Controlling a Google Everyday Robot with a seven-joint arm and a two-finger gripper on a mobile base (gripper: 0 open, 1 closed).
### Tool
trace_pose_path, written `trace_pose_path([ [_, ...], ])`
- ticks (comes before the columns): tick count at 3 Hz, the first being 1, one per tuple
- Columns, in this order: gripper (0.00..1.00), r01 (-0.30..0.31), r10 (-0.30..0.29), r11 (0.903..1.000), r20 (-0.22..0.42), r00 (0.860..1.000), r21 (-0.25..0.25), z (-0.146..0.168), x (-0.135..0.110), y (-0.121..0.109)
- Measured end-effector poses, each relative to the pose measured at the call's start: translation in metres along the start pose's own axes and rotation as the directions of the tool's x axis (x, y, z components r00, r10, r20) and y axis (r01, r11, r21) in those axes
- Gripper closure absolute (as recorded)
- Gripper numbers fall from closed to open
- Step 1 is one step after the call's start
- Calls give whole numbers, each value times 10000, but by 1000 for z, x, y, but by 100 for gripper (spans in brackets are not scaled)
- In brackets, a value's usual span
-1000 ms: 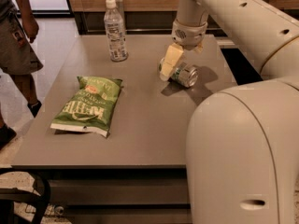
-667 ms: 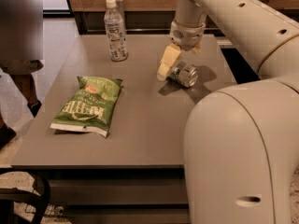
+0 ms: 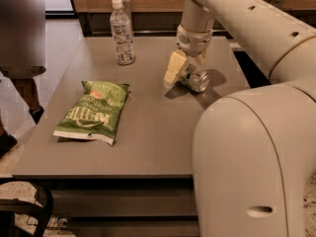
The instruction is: Place 7up can upright
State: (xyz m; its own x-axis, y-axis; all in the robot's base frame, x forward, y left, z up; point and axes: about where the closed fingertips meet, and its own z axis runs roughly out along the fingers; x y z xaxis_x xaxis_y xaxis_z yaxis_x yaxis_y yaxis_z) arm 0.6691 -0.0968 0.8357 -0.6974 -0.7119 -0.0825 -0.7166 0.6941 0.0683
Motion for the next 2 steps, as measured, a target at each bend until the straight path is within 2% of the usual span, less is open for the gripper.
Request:
trace_pose_path([
  [2, 61, 16, -20, 9999, 294, 9996, 124, 6, -11, -4],
])
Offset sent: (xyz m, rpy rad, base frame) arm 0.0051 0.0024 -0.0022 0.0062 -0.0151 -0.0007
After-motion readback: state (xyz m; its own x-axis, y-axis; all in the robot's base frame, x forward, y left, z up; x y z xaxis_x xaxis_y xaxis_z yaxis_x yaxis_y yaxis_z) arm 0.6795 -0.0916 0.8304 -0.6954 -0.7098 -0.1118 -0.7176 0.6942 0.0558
